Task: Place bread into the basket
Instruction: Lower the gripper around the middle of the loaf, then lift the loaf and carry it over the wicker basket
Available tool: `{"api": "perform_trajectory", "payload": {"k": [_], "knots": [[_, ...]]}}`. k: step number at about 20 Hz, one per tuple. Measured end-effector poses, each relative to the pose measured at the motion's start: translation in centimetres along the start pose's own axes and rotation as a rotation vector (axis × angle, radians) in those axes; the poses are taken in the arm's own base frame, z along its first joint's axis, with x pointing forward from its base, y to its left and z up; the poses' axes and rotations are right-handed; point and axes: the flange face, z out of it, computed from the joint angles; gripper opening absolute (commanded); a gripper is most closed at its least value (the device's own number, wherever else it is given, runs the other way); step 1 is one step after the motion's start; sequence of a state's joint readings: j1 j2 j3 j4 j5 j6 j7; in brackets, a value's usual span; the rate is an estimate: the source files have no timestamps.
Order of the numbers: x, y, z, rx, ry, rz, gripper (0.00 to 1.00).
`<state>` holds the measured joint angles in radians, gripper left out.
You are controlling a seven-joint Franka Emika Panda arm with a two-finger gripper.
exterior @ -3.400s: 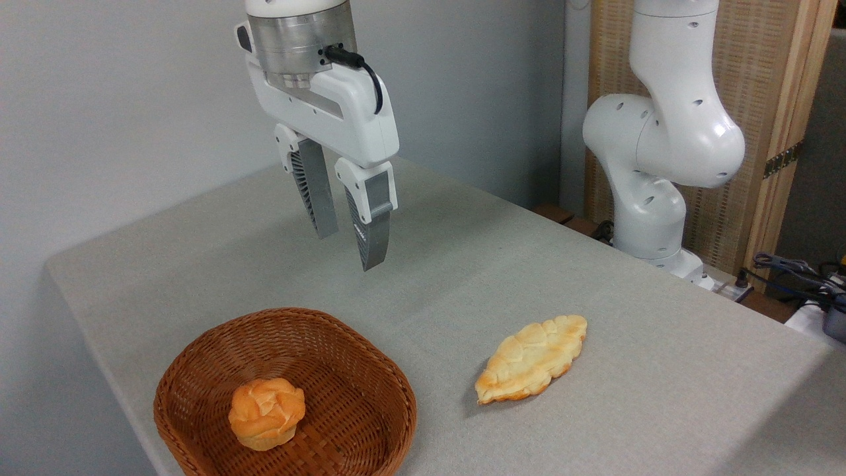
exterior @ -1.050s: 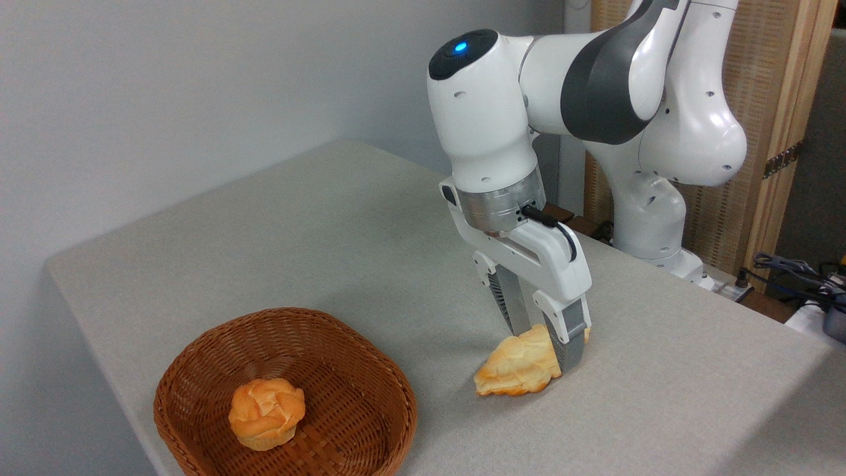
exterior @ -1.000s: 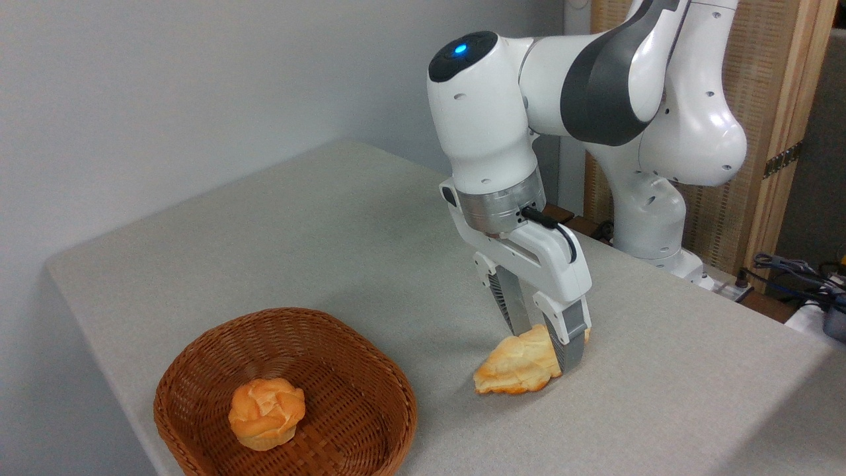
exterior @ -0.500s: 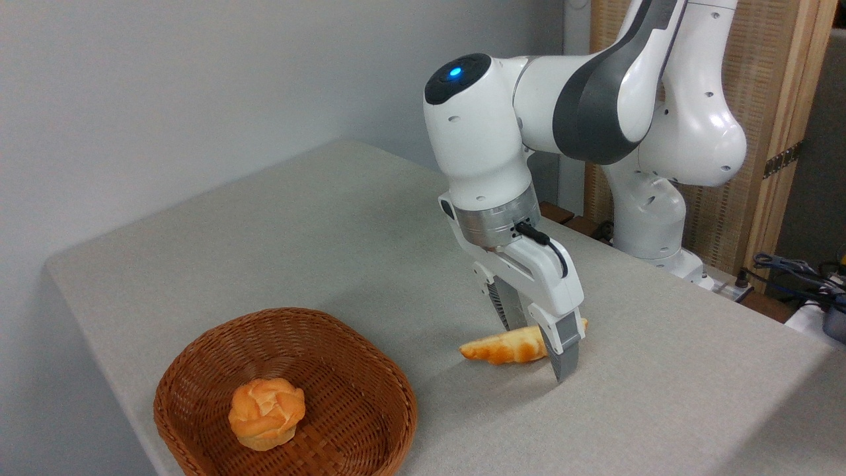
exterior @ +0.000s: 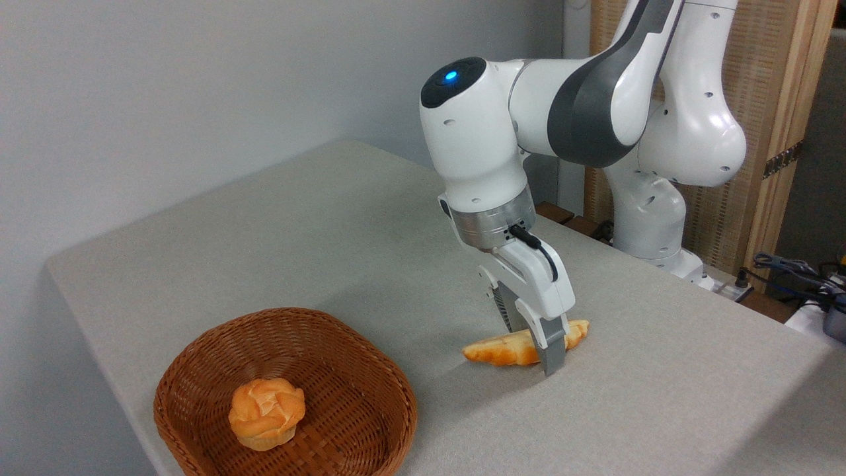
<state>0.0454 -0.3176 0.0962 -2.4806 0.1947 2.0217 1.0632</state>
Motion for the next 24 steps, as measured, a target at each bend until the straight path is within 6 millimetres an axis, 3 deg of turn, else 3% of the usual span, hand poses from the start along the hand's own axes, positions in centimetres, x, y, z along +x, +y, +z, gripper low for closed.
{"api": "perform_trajectory", "payload": {"k": [8,12,16,21,24], "knots": [[0.1,-0.1,-0.3,0.007,0.002,0.001,0.33],[0.1,-0.9,-2.1,0.032,0.016,-0.008,0.32],[1.7,-2.4,-6.9,0.016,0.046,-0.013,0.32],[4.1,-6.0,-14.5,0.033,0.172,-0.051,0.38],[5.2,-8.2,-17.8,0.065,0.244,-0.090,0.38]]}}
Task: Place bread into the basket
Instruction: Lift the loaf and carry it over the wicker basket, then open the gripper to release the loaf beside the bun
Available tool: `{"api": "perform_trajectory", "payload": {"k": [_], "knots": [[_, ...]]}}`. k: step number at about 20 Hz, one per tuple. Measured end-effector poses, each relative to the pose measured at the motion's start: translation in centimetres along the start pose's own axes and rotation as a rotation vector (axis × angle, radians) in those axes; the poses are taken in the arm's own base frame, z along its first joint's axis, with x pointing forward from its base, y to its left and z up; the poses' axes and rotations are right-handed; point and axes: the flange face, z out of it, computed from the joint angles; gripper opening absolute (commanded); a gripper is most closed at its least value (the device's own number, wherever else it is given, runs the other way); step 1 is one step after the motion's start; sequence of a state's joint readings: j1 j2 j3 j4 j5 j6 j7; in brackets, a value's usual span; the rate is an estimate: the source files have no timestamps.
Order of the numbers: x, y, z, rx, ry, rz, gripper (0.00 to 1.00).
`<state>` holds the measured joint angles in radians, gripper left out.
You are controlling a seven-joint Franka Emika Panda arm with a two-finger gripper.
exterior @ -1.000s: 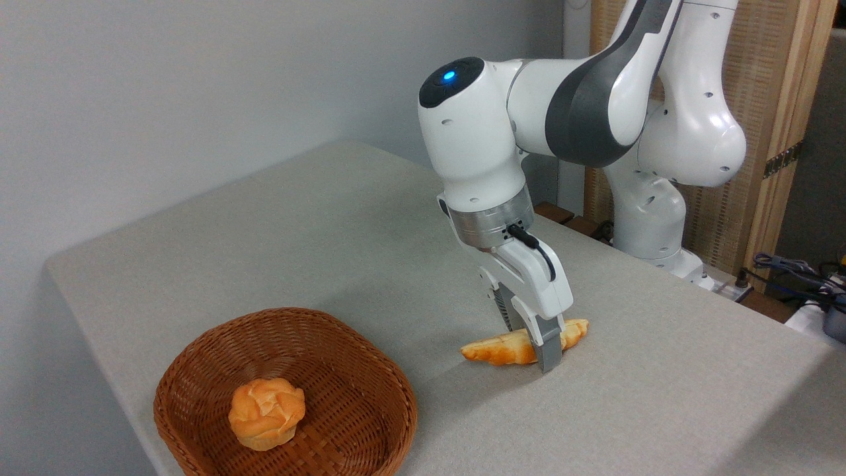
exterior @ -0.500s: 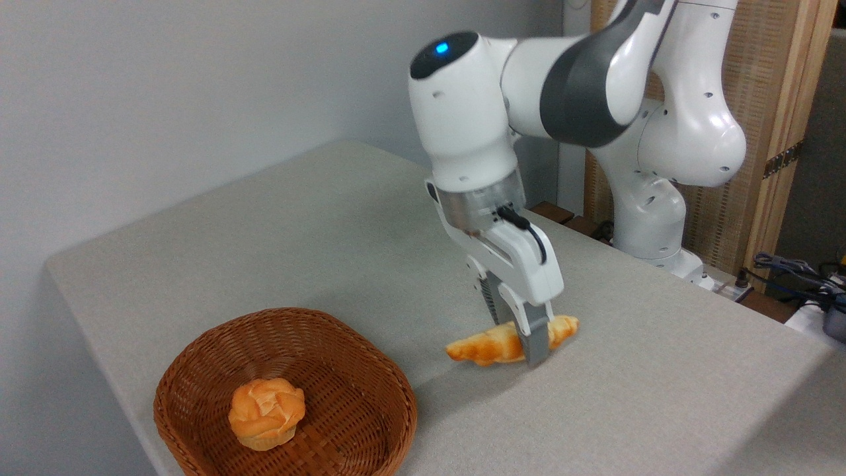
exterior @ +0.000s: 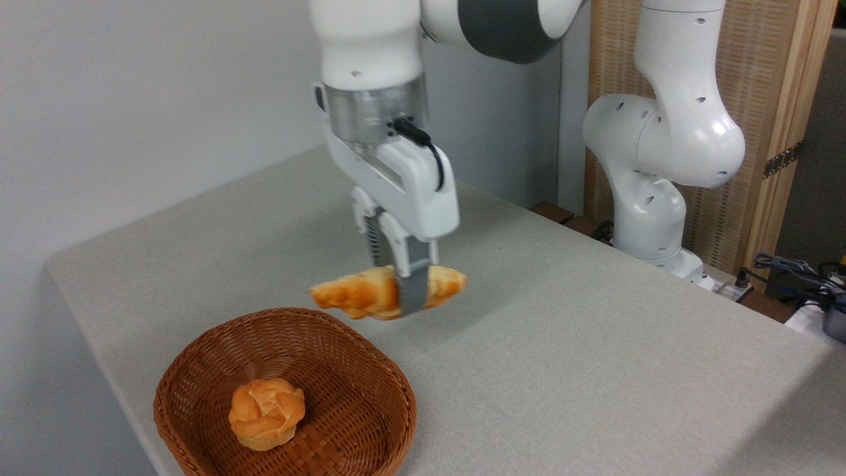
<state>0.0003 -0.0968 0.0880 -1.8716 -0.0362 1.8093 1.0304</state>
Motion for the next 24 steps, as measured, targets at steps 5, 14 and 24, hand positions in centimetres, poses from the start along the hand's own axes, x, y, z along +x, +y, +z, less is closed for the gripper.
{"api": "perform_trajectory", "payload": {"k": [5,14,24], "knots": [[3.8,-2.6,-1.8,0.021,0.073,-0.007,0.75],[6.3,-3.5,-1.5,0.062,0.100,0.016,0.99],[6.3,-3.5,-1.5,0.062,0.101,0.016,1.00]]}}
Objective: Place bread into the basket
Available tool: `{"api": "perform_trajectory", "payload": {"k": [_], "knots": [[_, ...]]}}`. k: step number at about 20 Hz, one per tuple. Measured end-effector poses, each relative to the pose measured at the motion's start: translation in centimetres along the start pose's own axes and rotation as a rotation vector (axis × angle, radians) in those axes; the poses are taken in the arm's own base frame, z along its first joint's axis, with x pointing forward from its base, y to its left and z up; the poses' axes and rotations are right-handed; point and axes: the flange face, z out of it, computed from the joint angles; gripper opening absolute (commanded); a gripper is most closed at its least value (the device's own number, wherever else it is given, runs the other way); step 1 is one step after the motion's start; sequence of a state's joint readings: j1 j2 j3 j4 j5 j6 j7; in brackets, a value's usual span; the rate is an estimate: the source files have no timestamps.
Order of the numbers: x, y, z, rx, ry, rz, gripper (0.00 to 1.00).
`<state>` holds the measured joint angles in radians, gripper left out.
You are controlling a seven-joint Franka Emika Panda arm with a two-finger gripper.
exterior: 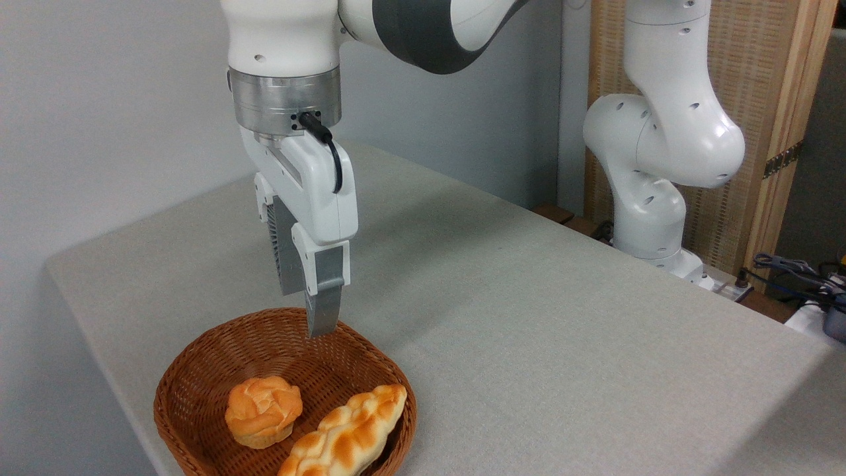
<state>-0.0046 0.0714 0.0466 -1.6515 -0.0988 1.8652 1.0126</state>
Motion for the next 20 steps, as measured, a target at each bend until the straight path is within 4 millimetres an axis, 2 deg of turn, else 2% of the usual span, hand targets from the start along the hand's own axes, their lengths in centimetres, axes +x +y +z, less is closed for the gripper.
{"api": "perform_trajectory", "payload": {"k": [5,8,13,17,20], "knots": [[0.1,-0.1,-0.4,-0.007,0.024,-0.051,1.00],[0.2,0.2,-1.6,-0.022,0.015,-0.153,1.00],[0.0,0.9,-4.2,-0.049,-0.013,-0.187,1.00],[-1.1,2.3,-6.2,-0.056,-0.030,-0.186,1.00],[-1.1,3.8,-6.3,-0.081,-0.047,-0.172,1.00]]}}
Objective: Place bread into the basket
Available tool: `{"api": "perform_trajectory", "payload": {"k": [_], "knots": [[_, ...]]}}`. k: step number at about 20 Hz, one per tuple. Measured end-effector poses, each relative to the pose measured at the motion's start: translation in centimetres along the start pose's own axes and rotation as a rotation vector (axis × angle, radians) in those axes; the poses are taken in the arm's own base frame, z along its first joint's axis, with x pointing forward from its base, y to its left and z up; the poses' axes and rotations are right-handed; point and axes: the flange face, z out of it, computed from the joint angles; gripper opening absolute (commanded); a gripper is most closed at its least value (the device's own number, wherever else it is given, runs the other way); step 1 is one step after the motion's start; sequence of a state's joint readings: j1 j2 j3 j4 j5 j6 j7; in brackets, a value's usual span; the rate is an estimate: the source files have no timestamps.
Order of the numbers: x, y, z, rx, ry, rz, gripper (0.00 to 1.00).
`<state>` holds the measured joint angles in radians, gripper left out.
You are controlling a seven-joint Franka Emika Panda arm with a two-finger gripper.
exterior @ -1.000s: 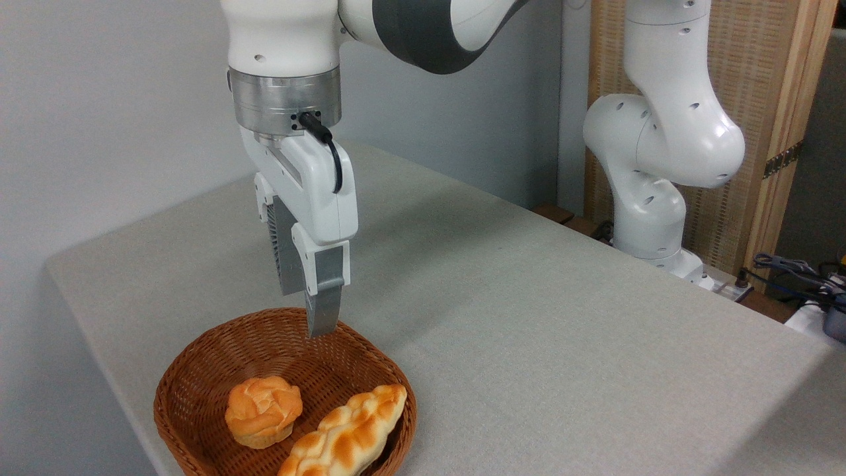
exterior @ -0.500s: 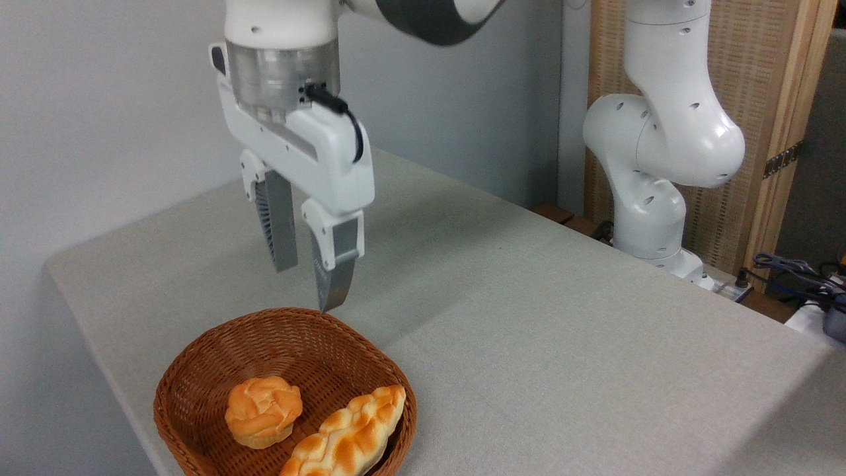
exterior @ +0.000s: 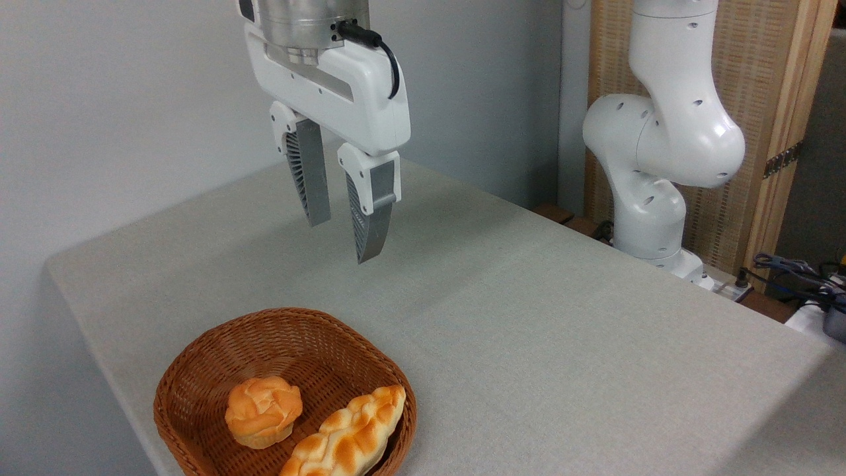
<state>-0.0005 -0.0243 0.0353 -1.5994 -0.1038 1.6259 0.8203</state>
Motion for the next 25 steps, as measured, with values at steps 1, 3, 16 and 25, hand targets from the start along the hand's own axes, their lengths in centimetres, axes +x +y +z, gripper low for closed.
{"api": "perform_trajectory", "payload": {"k": [1,3,16,25], "knots": [[0.5,0.8,0.3,-0.008,-0.007,0.015,1.00],[1.6,2.1,1.1,-0.024,-0.022,0.032,1.00],[1.2,2.1,1.7,-0.027,-0.063,0.035,1.00],[0.6,1.5,1.6,0.030,-0.118,0.040,1.00]]}}
